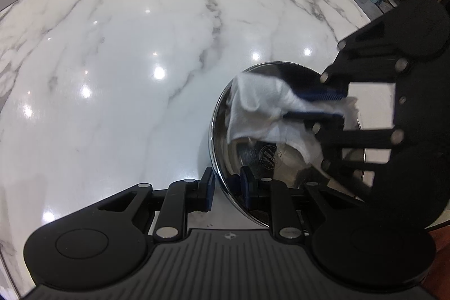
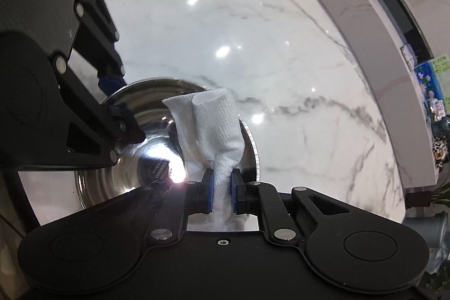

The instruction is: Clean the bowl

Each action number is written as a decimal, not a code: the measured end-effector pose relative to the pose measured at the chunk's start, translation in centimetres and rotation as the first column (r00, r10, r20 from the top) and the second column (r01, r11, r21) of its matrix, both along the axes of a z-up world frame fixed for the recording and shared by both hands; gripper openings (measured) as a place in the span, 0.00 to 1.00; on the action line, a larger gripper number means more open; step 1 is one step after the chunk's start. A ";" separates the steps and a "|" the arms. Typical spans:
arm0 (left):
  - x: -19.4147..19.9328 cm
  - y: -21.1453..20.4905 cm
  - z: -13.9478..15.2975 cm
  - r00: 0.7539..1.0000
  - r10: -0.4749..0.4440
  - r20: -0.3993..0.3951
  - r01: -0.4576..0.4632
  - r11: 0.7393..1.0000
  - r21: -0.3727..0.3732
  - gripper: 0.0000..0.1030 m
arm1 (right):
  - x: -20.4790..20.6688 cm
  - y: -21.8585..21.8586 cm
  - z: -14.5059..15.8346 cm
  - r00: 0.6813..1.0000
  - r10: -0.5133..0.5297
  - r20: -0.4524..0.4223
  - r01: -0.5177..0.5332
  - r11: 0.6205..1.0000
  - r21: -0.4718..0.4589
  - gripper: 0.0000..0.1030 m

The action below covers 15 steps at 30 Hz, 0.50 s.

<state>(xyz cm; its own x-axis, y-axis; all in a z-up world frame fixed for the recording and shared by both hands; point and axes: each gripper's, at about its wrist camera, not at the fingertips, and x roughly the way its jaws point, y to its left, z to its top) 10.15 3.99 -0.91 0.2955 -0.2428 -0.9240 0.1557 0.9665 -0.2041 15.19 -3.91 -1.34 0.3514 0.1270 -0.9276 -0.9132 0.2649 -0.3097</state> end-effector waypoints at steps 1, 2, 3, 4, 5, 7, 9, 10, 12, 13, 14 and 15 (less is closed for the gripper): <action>0.0 0.0 0.0 1.000 0.000 0.000 0.000 1.000 0.000 0.17 | -1.7 -0.5 0.7 1.000 0.001 -0.011 -0.001 1.000 0.001 0.09; 0.0 0.0 0.0 1.000 0.001 0.000 -0.001 1.000 0.001 0.17 | -2.8 -0.5 0.6 1.000 -0.001 -0.018 0.001 1.000 0.003 0.09; 0.0 0.0 0.0 1.000 0.003 0.001 -0.003 1.000 0.001 0.17 | -3.0 -0.4 0.5 0.999 0.000 -0.032 0.000 1.000 0.005 0.10; 0.0 0.0 0.0 1.000 0.006 0.003 -0.006 1.000 0.003 0.17 | -3.3 -0.4 0.5 0.999 0.005 -0.034 -0.005 1.000 0.001 0.10; 0.1 -0.1 0.0 1.000 0.011 0.005 -0.011 1.000 0.005 0.17 | -3.5 -0.6 0.5 0.999 0.009 -0.041 -0.009 1.000 -0.004 0.10; 0.1 -0.1 0.0 1.000 0.013 0.008 -0.013 1.000 0.010 0.17 | -3.5 -0.5 0.4 0.998 0.014 -0.055 -0.014 1.000 -0.009 0.10; 0.2 -0.1 0.1 1.000 0.014 0.011 -0.014 1.000 0.014 0.17 | -3.5 -0.5 0.5 0.997 0.011 -0.072 -0.012 1.000 -0.012 0.10; 0.2 0.0 0.1 1.000 0.015 0.012 -0.015 1.000 0.015 0.17 | -3.4 -0.5 0.4 0.997 0.010 -0.081 -0.011 1.000 -0.014 0.10; 0.1 0.0 0.1 1.000 0.017 0.015 -0.017 1.000 0.018 0.17 | -3.3 -0.6 0.4 0.996 0.017 -0.088 -0.020 1.000 -0.024 0.10; 0.1 0.0 0.2 1.000 0.017 0.016 -0.018 1.000 0.019 0.17 | -3.4 -0.6 0.3 0.996 0.024 -0.089 -0.027 0.999 -0.032 0.10; 0.1 0.0 0.2 1.000 0.017 0.018 -0.018 1.000 0.022 0.17 | -3.5 -0.6 0.3 0.996 0.031 -0.087 -0.035 0.999 -0.040 0.10; 0.1 0.0 0.2 1.000 0.018 0.019 -0.018 1.000 0.024 0.17 | -3.8 -0.4 0.5 0.996 0.042 -0.078 -0.047 0.997 -0.053 0.10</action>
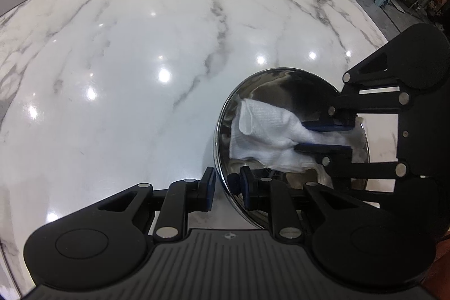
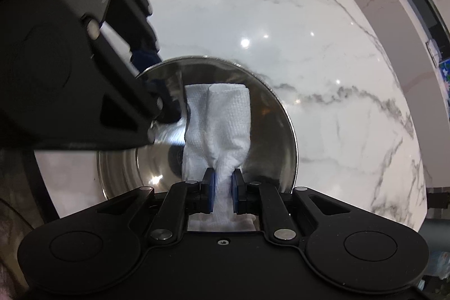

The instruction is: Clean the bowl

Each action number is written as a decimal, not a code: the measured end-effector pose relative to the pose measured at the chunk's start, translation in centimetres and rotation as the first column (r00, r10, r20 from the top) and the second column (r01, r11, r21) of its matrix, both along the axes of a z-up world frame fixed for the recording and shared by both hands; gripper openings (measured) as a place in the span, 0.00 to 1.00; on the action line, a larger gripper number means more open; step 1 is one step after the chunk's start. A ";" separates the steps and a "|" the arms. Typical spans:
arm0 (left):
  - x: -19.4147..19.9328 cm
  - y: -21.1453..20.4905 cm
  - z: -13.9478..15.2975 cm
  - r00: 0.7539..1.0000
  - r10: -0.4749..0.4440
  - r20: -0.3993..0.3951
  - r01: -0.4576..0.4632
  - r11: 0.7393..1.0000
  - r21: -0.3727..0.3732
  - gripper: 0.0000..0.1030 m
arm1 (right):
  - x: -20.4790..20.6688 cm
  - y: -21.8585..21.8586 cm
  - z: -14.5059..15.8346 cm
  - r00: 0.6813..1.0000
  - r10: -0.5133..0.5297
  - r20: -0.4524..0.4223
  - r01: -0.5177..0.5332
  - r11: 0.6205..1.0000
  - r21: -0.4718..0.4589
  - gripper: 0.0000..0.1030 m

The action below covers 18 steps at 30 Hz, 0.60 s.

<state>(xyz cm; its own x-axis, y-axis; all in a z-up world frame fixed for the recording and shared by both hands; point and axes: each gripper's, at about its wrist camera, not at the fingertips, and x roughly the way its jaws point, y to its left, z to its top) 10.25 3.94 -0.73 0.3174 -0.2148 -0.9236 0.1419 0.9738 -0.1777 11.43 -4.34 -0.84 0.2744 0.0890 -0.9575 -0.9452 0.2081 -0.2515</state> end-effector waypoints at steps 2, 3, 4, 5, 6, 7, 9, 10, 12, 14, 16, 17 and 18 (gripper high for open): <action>0.0 0.0 0.0 1.000 0.001 0.001 -0.001 1.000 0.003 0.17 | -0.6 0.3 0.3 1.000 0.024 0.020 -0.023 0.999 -0.024 0.09; 0.0 0.0 0.1 1.000 0.002 0.002 -0.002 1.000 0.003 0.17 | -0.7 0.3 0.3 0.999 0.027 0.032 -0.026 0.999 -0.031 0.09; 0.0 0.0 0.1 1.000 0.003 0.000 -0.003 1.000 0.003 0.17 | -0.8 0.3 0.4 0.999 0.030 0.043 -0.029 0.999 -0.037 0.09; 0.0 0.0 0.1 1.000 0.003 -0.003 -0.003 1.000 0.001 0.17 | -0.9 0.2 0.4 0.999 0.028 0.046 -0.026 0.999 -0.037 0.09; 0.0 0.0 0.1 1.000 0.003 -0.002 -0.003 1.000 0.002 0.17 | -0.9 0.1 0.6 0.998 0.023 0.053 -0.021 0.999 -0.036 0.09; 0.0 0.0 0.1 1.000 0.003 -0.001 -0.003 1.000 0.002 0.17 | -0.9 0.0 0.8 0.998 0.019 0.063 -0.017 0.999 -0.036 0.09; 0.0 -0.1 0.2 1.000 0.001 0.001 -0.001 1.000 0.003 0.17 | -1.0 -0.2 1.0 0.997 0.018 0.080 -0.015 0.999 -0.039 0.09; 0.0 -0.1 0.2 1.000 0.000 0.002 0.000 1.000 0.005 0.17 | -1.1 -0.2 1.0 0.996 0.017 0.092 -0.014 0.999 -0.042 0.09; 0.0 -0.2 0.2 1.000 0.000 0.005 0.000 1.000 0.012 0.17 | -1.3 -0.3 1.6 0.994 0.015 0.105 -0.011 0.999 -0.038 0.09; 0.0 -0.3 0.3 1.000 0.001 0.009 -0.001 1.000 0.020 0.17 | -1.5 -0.5 2.2 0.993 0.011 0.115 -0.007 1.000 -0.031 0.09; 0.0 -0.4 0.3 1.000 0.003 0.011 -0.004 1.000 0.026 0.17 | -1.7 -0.8 2.9 0.991 0.000 0.132 0.003 1.000 -0.022 0.09; 0.0 -0.5 0.3 1.000 0.004 0.013 -0.004 1.000 0.028 0.17 | -1.7 -1.0 3.3 0.990 -0.007 0.139 0.009 1.000 -0.017 0.09; -0.1 -0.5 0.3 1.000 0.004 0.014 -0.004 1.000 0.029 0.17 | -1.7 -1.3 3.7 0.989 -0.020 0.147 0.021 1.000 -0.010 0.09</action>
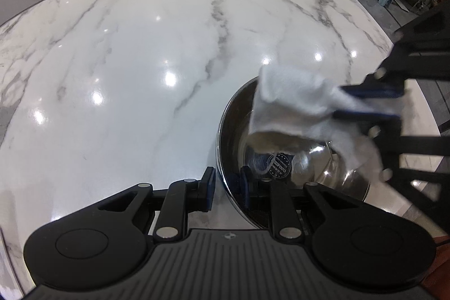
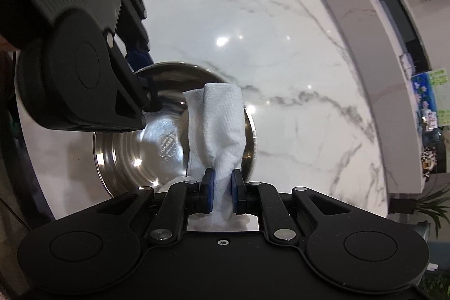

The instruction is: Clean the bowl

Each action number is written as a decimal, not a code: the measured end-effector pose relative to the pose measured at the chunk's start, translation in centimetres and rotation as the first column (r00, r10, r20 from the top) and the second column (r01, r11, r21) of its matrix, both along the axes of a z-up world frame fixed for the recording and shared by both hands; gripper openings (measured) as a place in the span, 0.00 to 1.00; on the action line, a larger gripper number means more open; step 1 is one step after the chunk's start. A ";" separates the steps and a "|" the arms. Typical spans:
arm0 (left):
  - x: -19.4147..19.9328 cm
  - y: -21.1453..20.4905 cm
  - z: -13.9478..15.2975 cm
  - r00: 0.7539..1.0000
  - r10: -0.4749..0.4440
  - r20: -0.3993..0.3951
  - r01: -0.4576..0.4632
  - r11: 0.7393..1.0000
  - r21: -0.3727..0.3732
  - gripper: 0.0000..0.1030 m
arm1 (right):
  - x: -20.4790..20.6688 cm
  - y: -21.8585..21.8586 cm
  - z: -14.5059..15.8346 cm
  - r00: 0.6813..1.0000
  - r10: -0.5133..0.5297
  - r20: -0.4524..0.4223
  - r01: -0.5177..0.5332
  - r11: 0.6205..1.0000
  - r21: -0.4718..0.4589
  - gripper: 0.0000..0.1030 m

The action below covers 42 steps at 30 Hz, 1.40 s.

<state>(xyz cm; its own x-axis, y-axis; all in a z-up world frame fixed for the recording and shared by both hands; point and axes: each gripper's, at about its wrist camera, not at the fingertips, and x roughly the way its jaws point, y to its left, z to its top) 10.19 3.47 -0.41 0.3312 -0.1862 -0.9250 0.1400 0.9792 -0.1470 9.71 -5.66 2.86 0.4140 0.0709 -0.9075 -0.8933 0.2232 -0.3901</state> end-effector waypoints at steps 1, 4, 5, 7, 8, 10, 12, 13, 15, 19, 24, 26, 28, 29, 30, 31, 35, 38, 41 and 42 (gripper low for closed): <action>0.0 0.0 0.0 1.000 0.001 0.001 -0.001 1.000 0.001 0.17 | 0.0 -0.4 0.4 1.000 -0.012 0.006 0.011 1.000 0.007 0.10; 0.0 -0.1 0.1 1.000 0.003 0.006 -0.003 1.000 0.007 0.17 | 0.6 -2.3 1.8 0.997 -0.079 -0.020 0.080 0.995 0.061 0.10; 0.0 -0.1 0.1 1.000 0.005 0.008 -0.005 1.000 0.009 0.17 | 0.5 -3.1 2.3 0.994 -0.105 -0.032 0.107 0.991 0.084 0.10; 0.0 -0.1 0.2 1.000 0.006 0.010 -0.006 1.000 0.011 0.17 | 1.1 -4.3 3.1 0.986 -0.156 -0.056 0.162 0.978 0.130 0.10; 0.0 -0.1 0.2 1.000 0.006 0.011 -0.006 1.000 0.011 0.17 | 1.2 -4.6 3.3 0.984 -0.168 -0.063 0.175 0.974 0.142 0.10; 0.0 -0.2 0.3 1.000 0.006 0.013 -0.006 1.000 0.013 0.17 | 1.6 -5.6 4.0 0.973 -0.211 -0.088 0.225 0.957 0.185 0.10; -0.1 -0.3 0.3 1.000 0.007 0.015 -0.008 1.000 0.016 0.17 | 2.0 -6.7 4.6 0.960 -0.252 -0.119 0.274 0.935 0.227 0.10; -0.1 -0.3 0.4 1.000 0.010 0.016 -0.010 1.000 0.016 0.17 | 2.1 -7.1 4.9 0.955 -0.266 -0.134 0.292 0.925 0.242 0.10; -0.1 -0.2 0.5 1.000 0.015 0.019 -0.016 1.000 0.016 0.17 | 2.4 -7.9 5.3 0.936 -0.301 -0.185 0.344 0.896 0.281 0.10; -0.2 -0.1 0.6 0.999 0.025 0.025 -0.026 1.000 0.016 0.17 | 2.9 -8.5 5.2 0.889 -0.380 -0.256 0.450 0.829 0.332 0.10; -0.3 0.0 0.7 0.999 0.029 0.026 -0.029 0.999 0.013 0.17 | 3.5 -10.5 4.2 0.800 -0.506 -0.322 0.600 0.679 0.424 0.10; -0.3 0.0 0.7 0.999 0.031 0.027 -0.031 0.999 0.010 0.17 | 3.7 -11.6 3.6 0.762 -0.529 -0.374 0.648 0.610 0.456 0.10; -0.3 0.1 0.7 0.999 0.036 0.030 -0.036 0.999 0.002 0.17 | 3.5 -13.6 2.7 0.710 -0.535 -0.459 0.704 0.514 0.490 0.10; -0.3 0.1 0.8 0.999 0.040 0.032 -0.040 0.999 -0.003 0.17 | 3.3 -14.3 2.4 0.697 -0.533 -0.481 0.717 0.488 0.498 0.10; -0.3 0.2 0.9 0.998 0.047 0.038 -0.046 0.999 -0.013 0.17 | 3.1 -15.3 2.0 0.679 -0.526 -0.512 0.733 0.447 0.513 0.10; -0.2 0.3 1.0 0.998 0.053 0.041 -0.052 0.998 -0.024 0.17 | 2.8 -16.0 1.7 0.666 -0.522 -0.534 0.745 0.418 0.520 0.10; -0.1 0.4 1.0 0.997 0.063 0.039 -0.061 0.997 -0.040 0.17 | 2.2 -18.7 0.5 0.612 -0.499 -0.613 0.787 0.306 0.536 0.10; 0.1 0.1 0.9 0.997 0.059 0.038 -0.058 0.998 -0.036 0.17 | 2.1 -19.5 -0.5 0.579 -0.495 -0.648 0.809 0.249 0.533 0.10; 0.1 -0.2 0.8 0.998 0.058 0.036 -0.057 0.998 -0.022 0.17 | 2.1 -19.9 -1.4 0.557 -0.471 -0.684 0.824 0.210 0.526 0.10; 0.1 -0.2 0.8 0.998 0.058 0.036 -0.058 0.998 -0.020 0.17 | 2.1 -19.9 -1.9 0.551 -0.460 -0.696 0.829 0.205 0.520 0.10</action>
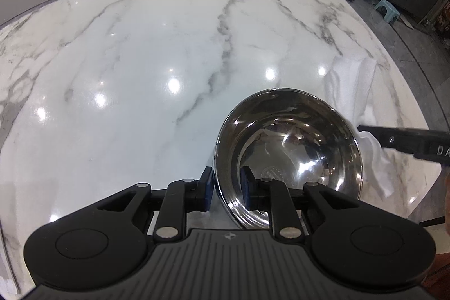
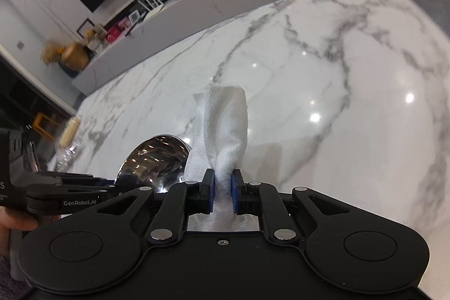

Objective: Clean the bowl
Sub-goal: 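Lift the cloth onto the blue outer wall with the right tool while the left tool holds the rim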

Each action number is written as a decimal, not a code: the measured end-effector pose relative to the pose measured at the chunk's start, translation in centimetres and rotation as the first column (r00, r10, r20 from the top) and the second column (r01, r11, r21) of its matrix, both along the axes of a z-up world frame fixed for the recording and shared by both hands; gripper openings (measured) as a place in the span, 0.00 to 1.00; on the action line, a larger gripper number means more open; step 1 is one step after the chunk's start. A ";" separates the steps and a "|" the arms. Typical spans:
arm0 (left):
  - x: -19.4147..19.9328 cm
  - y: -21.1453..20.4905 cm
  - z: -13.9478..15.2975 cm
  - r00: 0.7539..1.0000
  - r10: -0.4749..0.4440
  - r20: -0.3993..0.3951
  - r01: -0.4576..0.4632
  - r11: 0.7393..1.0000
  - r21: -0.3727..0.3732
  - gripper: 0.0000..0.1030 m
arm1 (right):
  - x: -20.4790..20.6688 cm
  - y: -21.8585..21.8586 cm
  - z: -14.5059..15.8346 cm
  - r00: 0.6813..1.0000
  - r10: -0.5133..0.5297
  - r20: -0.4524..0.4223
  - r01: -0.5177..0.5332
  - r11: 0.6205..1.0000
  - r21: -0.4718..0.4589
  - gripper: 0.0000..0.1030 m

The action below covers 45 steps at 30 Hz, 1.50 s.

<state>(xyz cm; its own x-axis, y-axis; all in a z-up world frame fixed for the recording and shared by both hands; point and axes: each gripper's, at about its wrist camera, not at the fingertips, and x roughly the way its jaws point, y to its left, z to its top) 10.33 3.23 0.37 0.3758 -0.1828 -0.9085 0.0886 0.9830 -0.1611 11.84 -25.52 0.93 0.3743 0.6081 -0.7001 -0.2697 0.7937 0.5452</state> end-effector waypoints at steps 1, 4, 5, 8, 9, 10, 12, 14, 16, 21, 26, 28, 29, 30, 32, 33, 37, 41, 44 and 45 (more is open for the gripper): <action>0.0 0.0 -0.1 1.000 -0.001 0.000 0.001 1.000 0.004 0.17 | 0.1 0.1 -0.5 1.000 0.002 -0.010 -0.002 1.000 0.012 0.10; 0.2 -0.2 -0.3 1.000 0.005 -0.001 -0.005 1.000 0.013 0.17 | 0.2 0.4 -1.8 0.999 0.000 -0.036 0.001 0.999 0.032 0.11; 0.2 -0.2 -0.3 1.000 0.007 0.003 -0.007 1.000 0.019 0.17 | 0.3 0.4 -1.9 0.999 -0.003 -0.041 0.005 0.999 0.036 0.11; 0.6 -0.3 -0.3 1.000 0.024 0.018 -0.025 0.999 0.046 0.17 | 1.1 1.1 -2.3 0.999 -0.004 -0.049 0.005 0.999 0.034 0.11; 0.9 -0.1 -0.3 0.999 0.042 0.023 -0.044 0.998 0.054 0.17 | 1.4 1.4 -2.4 0.999 0.000 -0.047 0.001 1.000 0.031 0.11; 1.2 0.1 -0.3 0.998 0.059 0.028 -0.061 0.996 0.060 0.17 | 1.8 1.7 -2.4 0.999 0.005 -0.046 -0.003 1.000 0.028 0.11; 1.9 0.7 -0.2 0.995 0.095 0.040 -0.097 0.993 0.065 0.17 | 2.7 2.5 -2.6 0.999 0.016 -0.044 -0.015 0.999 0.028 0.11; 2.6 1.2 -0.3 0.991 0.123 0.047 -0.126 0.990 0.065 0.17 | 3.6 3.1 -2.9 0.999 0.019 -0.046 -0.017 0.999 0.038 0.11; 3.1 1.6 -0.5 0.987 0.149 0.056 -0.152 0.986 0.064 0.17 | 4.3 3.6 -3.1 0.999 0.011 -0.046 -0.009 0.999 0.048 0.11; 3.3 1.4 -0.9 0.986 0.156 0.065 -0.161 0.984 0.080 0.18 | 5.2 4.1 -4.0 0.998 -0.005 -0.057 0.009 0.998 0.065 0.11; 3.2 1.4 -1.0 0.984 0.165 0.063 -0.170 0.983 0.068 0.22 | 5.4 4.5 -5.1 0.995 -0.006 -0.100 0.011 0.999 0.050 0.11; 3.1 1.5 -1.1 0.982 0.176 0.063 -0.180 0.982 0.054 0.22 | 5.3 4.8 -5.1 0.995 -0.005 -0.098 0.007 1.000 0.025 0.11; 3.1 1.6 -1.1 0.981 0.181 0.065 -0.184 0.982 0.047 0.23 | 5.2 4.9 -5.1 0.995 -0.005 -0.097 0.008 1.000 0.022 0.11; 3.0 1.7 -1.1 0.981 0.185 0.063 -0.188 0.981 0.039 0.24 | 5.1 4.8 -5.1 0.995 -0.010 -0.099 0.012 1.000 0.023 0.11; 3.0 2.1 -1.3 0.979 0.199 0.045 -0.199 0.980 0.002 0.27 | 5.1 4.3 -5.3 0.993 -0.025 -0.114 0.029 0.999 0.034 0.11; 2.9 2.2 -1.5 0.978 0.206 0.034 -0.205 0.979 -0.018 0.28 | 5.1 4.1 -5.4 0.992 -0.033 -0.121 0.038 0.999 0.039 0.11; 2.7 2.8 -1.7 0.970 0.243 0.009 -0.241 0.968 -0.071 0.36 | 5.0 2.8 -5.6 0.988 -0.069 -0.135 0.077 0.996 0.051 0.11; 2.6 2.5 -1.6 0.972 0.234 0.015 -0.232 0.971 -0.062 0.36 | 4.6 2.1 -5.6 0.989 -0.077 -0.127 0.084 0.995 0.050 0.11; 2.4 2.6 -1.6 0.974 0.228 0.009 -0.227 0.973 -0.050 0.36 | 4.3 1.5 -5.7 0.988 -0.083 -0.130 0.091 0.994 0.061 0.11; 2.3 2.6 -1.6 0.973 0.229 0.006 -0.229 0.972 -0.045 0.36 | 4.3 0.9 -5.8 0.986 -0.090 -0.141 0.102 0.992 0.080 0.11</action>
